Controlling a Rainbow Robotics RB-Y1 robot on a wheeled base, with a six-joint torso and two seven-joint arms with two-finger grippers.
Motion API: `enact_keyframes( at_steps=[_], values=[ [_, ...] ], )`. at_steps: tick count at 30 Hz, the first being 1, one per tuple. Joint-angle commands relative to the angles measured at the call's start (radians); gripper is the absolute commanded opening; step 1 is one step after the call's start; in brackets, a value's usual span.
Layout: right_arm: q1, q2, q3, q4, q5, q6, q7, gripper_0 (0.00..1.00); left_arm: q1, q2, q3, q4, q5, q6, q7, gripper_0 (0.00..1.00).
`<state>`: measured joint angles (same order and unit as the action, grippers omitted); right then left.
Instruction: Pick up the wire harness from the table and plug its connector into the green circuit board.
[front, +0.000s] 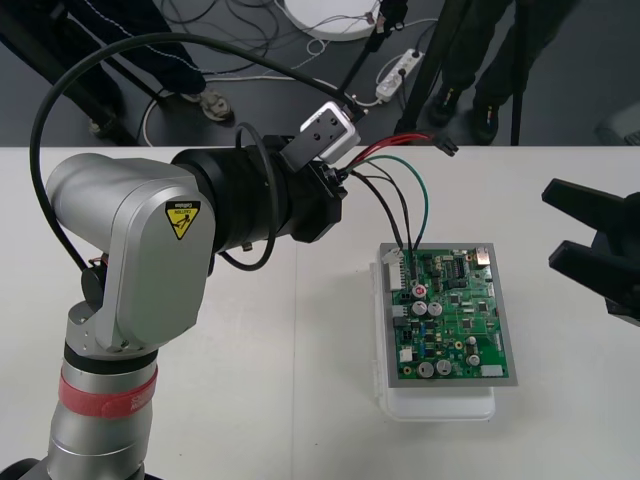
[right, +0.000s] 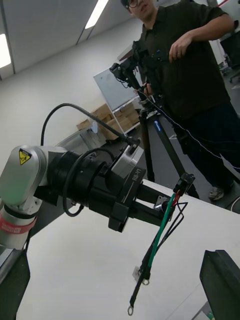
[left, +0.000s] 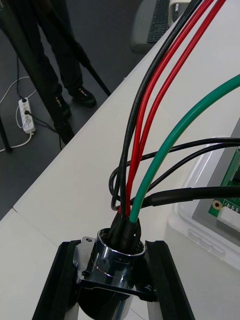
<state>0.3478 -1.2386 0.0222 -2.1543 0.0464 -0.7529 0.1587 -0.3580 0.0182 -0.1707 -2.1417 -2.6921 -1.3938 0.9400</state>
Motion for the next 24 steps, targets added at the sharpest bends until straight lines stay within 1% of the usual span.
enact_keyframes(
  at_steps=[1, 5, 8, 9, 11, 12, 17, 23, 24],
  values=[
    [0.017, 0.030, -0.044, -0.090, -0.010, 0.109, -0.039, 1.00, -0.027, -0.027, -0.001, -0.037, -0.005, 0.059, 0.080, 0.00],
    [0.016, 0.047, -0.053, -0.144, -0.011, 0.210, -0.051, 1.00, -0.027, -0.029, -0.001, -0.037, -0.005, 0.058, 0.083, 0.00],
    [0.014, 0.059, -0.056, -0.211, -0.030, 0.339, -0.065, 1.00, -0.027, -0.029, -0.001, -0.037, -0.005, 0.058, 0.086, 0.00],
    [0.016, 0.061, -0.056, -0.223, -0.034, 0.362, -0.067, 1.00, -0.027, -0.029, -0.001, -0.037, -0.005, 0.058, 0.086, 0.00],
    [0.011, 0.067, -0.056, -0.271, -0.046, 0.458, -0.071, 1.00, -0.027, -0.029, -0.001, -0.037, -0.005, 0.059, 0.089, 0.00],
    [0.010, 0.070, -0.056, -0.280, -0.049, 0.481, -0.073, 1.00, -0.027, -0.029, -0.001, -0.037, -0.005, 0.059, 0.089, 0.00],
    [-0.001, 0.099, -0.056, -0.358, -0.059, 0.681, -0.082, 1.00, -0.027, -0.029, -0.007, -0.037, -0.005, 0.087, 0.094, 0.00],
    [-0.012, 0.099, -0.033, -0.432, -0.074, 0.862, -0.091, 1.00, -0.029, -0.029, -0.020, -0.037, -0.005, 0.118, 0.102, 0.00],
    [-0.016, 0.099, -0.028, -0.435, -0.074, 0.874, -0.091, 1.00, -0.029, -0.029, -0.020, -0.037, -0.005, 0.121, 0.105, 0.00]
  ],
)
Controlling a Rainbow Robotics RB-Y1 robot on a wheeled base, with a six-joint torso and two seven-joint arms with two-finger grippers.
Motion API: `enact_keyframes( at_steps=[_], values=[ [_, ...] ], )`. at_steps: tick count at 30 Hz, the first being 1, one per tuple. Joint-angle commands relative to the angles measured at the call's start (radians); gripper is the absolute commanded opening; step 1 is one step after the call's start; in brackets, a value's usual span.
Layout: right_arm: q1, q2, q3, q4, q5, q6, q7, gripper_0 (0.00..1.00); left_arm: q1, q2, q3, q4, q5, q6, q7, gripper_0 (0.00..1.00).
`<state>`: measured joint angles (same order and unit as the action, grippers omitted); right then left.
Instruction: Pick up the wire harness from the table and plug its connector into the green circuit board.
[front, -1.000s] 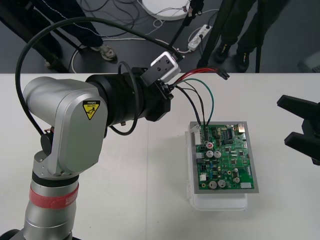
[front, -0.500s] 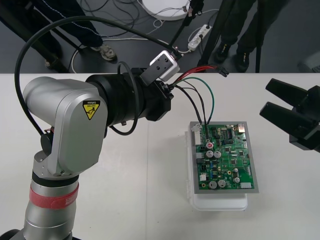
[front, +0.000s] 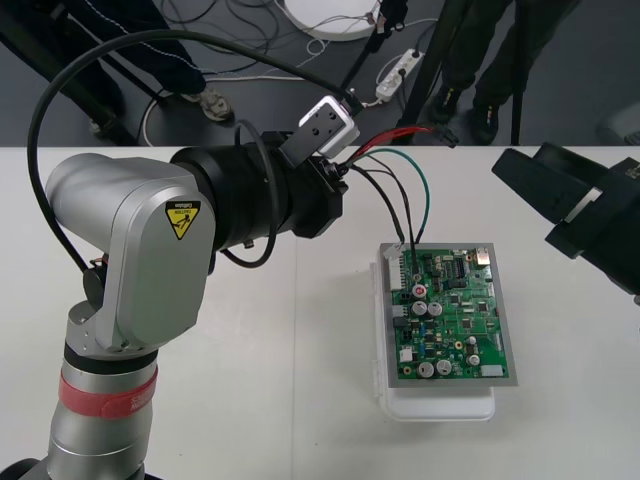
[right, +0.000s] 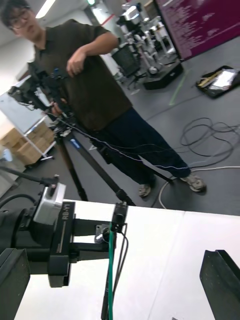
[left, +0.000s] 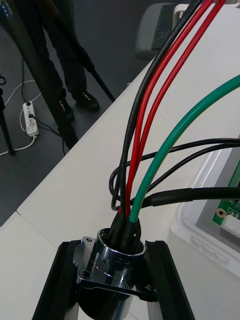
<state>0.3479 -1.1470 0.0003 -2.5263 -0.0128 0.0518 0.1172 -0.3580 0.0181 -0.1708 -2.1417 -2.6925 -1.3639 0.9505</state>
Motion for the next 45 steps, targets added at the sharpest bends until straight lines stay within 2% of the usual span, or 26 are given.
enact_keyframes(
  at_steps=[1, 8, 14, 20, 36, 45],
  values=[
    [-0.027, 0.007, 0.004, -0.069, -0.016, 0.089, -0.051, 1.00, -0.029, -0.029, -0.024, -0.037, -0.004, 0.097, 0.096, 0.00],
    [-0.122, 0.007, 0.090, -0.065, -0.022, 0.160, -0.053, 1.00, -0.050, -0.029, -0.030, -0.032, -0.004, 0.100, 0.116, 0.00],
    [-0.234, 0.023, 0.171, -0.022, -0.027, 0.163, -0.054, 1.00, -0.070, -0.029, -0.042, -0.021, -0.004, 0.101, 0.132, 0.00],
    [-0.308, 0.032, 0.205, 0.015, -0.038, 0.163, -0.059, 1.00, -0.075, -0.029, -0.058, 0.000, -0.004, 0.141, 0.146, 0.00],
    [-0.422, 0.044, 0.257, 0.106, -0.055, 0.163, -0.071, 1.00, -0.075, -0.029, -0.072, 0.008, -0.004, 0.154, 0.169, 0.00],
    [-0.449, 0.058, 0.264, 0.116, -0.056, 0.164, -0.071, 1.00, -0.075, -0.029, -0.072, 0.008, -0.004, 0.155, 0.177, 0.00]
  ],
)
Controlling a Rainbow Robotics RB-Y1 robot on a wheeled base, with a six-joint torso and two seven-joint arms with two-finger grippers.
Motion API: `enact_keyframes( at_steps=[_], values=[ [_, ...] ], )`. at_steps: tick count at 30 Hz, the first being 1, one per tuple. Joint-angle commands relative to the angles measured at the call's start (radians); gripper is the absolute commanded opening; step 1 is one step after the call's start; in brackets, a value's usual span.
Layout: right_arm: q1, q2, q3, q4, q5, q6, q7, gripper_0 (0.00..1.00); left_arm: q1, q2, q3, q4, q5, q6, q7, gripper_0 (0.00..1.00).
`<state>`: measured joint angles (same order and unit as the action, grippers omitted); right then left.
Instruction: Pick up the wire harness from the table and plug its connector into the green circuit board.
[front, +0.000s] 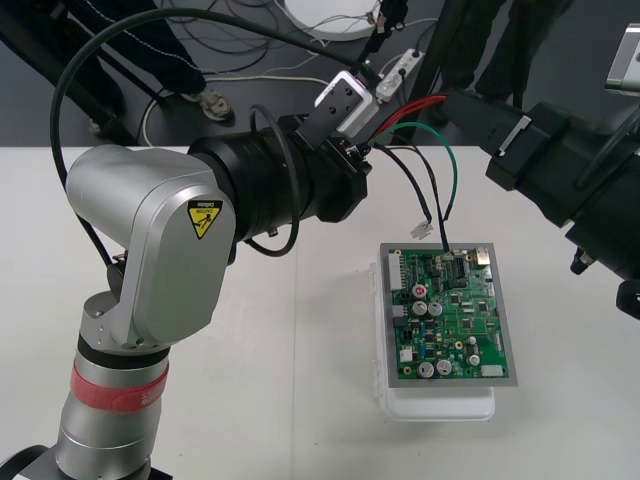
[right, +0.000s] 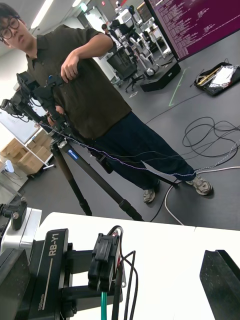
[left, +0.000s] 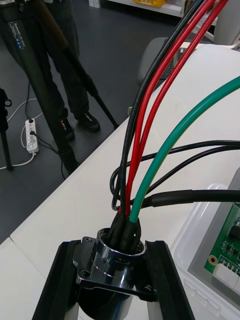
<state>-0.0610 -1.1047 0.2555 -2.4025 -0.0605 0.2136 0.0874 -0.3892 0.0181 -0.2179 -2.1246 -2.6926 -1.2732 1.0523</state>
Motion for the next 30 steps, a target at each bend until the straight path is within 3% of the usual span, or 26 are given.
enact_keyframes(
  at_steps=[1, 10, 15, 17, 18, 22, 24, 30],
  values=[
    [-0.040, 0.016, 0.008, -0.006, -0.010, 0.001, -0.040, 1.00, -0.043, -0.029, -0.024, -0.009, -0.004, 0.063, 0.075, 0.00],
    [-0.045, 0.017, 0.013, -0.006, -0.009, 0.001, -0.037, 0.97, -0.043, -0.029, -0.024, -0.009, -0.004, 0.064, 0.084, 0.00],
    [-0.045, 0.017, 0.014, -0.007, -0.009, 0.001, -0.034, 0.77, -0.043, -0.029, -0.021, -0.009, -0.004, 0.067, 0.086, 0.00],
    [-0.045, 0.017, 0.016, -0.006, -0.007, 0.003, -0.034, 0.53, -0.045, -0.029, -0.021, -0.009, -0.004, 0.069, 0.087, 0.00],
    [-0.043, 0.017, 0.016, -0.007, -0.005, 0.003, -0.032, 0.34, -0.043, -0.029, -0.023, -0.009, -0.003, 0.069, 0.089, 0.00],
    [-0.045, 0.020, 0.018, -0.007, 0.008, 0.001, -0.029, 0.08, -0.043, -0.029, -0.021, -0.009, -0.003, 0.069, 0.089, 0.00],
    [-0.045, 0.020, 0.018, -0.006, 0.018, 0.001, -0.029, 0.00, -0.045, -0.029, -0.023, -0.009, -0.004, 0.069, 0.089, 0.00],
    [-0.045, 0.020, 0.018, -0.007, 0.019, 0.003, -0.029, 0.00, -0.043, -0.029, -0.023, -0.009, -0.004, 0.069, 0.090, 0.00]
  ],
)
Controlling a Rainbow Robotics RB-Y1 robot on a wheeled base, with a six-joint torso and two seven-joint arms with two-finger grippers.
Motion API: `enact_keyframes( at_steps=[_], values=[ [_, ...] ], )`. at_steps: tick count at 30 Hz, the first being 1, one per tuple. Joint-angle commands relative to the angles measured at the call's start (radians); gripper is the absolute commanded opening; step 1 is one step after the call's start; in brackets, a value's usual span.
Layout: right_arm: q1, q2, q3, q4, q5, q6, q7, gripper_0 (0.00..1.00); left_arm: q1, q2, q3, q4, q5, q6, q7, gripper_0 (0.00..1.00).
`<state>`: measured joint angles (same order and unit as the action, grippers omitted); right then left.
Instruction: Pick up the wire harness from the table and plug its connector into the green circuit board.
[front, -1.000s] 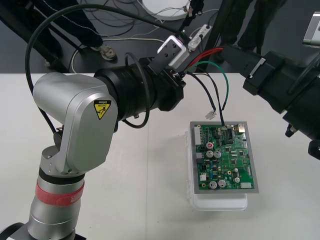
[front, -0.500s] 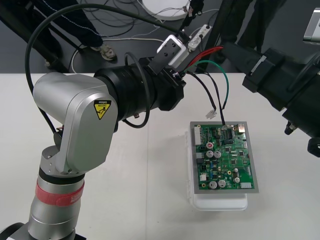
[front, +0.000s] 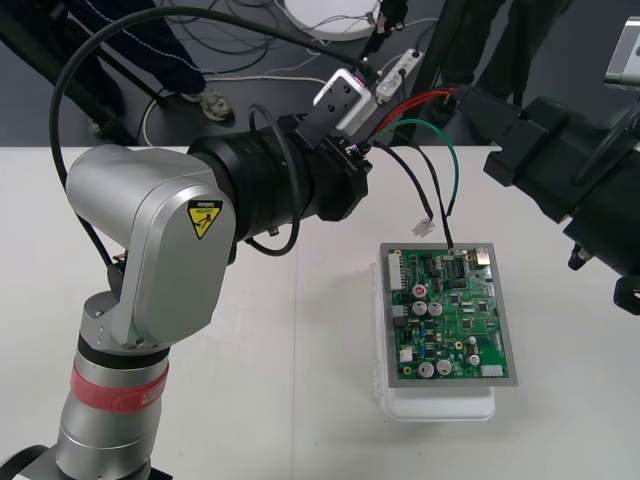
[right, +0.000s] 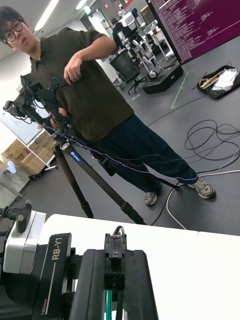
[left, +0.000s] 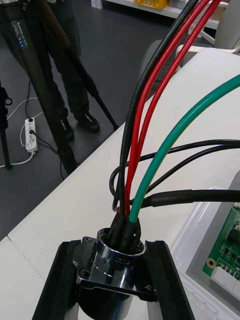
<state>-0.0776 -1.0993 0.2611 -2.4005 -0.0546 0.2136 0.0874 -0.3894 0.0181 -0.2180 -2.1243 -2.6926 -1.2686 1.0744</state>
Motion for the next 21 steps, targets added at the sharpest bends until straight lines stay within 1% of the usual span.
enact_keyframes(
  at_steps=[1, 9, 10, 11, 12, 13, 21],
  values=[
    [-0.028, 0.015, 0.012, -0.008, 0.013, 0.001, -0.029, 0.00, -0.043, -0.029, -0.023, -0.009, -0.004, 0.064, 0.067, 0.00],
    [-0.028, 0.018, 0.012, -0.008, 0.018, -0.002, -0.029, 0.00, -0.043, -0.029, -0.023, -0.009, -0.004, 0.064, 0.068, 0.00],
    [-0.028, 0.018, 0.012, -0.009, 0.019, -0.003, -0.029, 0.00, -0.043, -0.029, -0.021, -0.009, -0.004, 0.064, 0.068, 0.06],
    [-0.028, 0.019, 0.012, -0.009, 0.021, -0.005, -0.029, 0.00, -0.043, -0.029, -0.021, -0.009, -0.004, 0.064, 0.067, 0.21],
    [-0.028, 0.019, 0.012, -0.008, 0.022, -0.007, -0.029, 0.00, -0.043, -0.027, -0.021, -0.009, -0.004, 0.064, 0.067, 0.66],
    [-0.028, 0.019, 0.012, -0.008, 0.025, -0.007, -0.029, 0.00, -0.043, -0.027, -0.023, -0.009, -0.004, 0.064, 0.068, 1.00],
    [-0.027, 0.019, 0.012, -0.008, 0.048, -0.016, -0.029, 0.00, -0.043, -0.024, -0.021, -0.009, -0.004, 0.077, 0.068, 1.00]
  ],
)
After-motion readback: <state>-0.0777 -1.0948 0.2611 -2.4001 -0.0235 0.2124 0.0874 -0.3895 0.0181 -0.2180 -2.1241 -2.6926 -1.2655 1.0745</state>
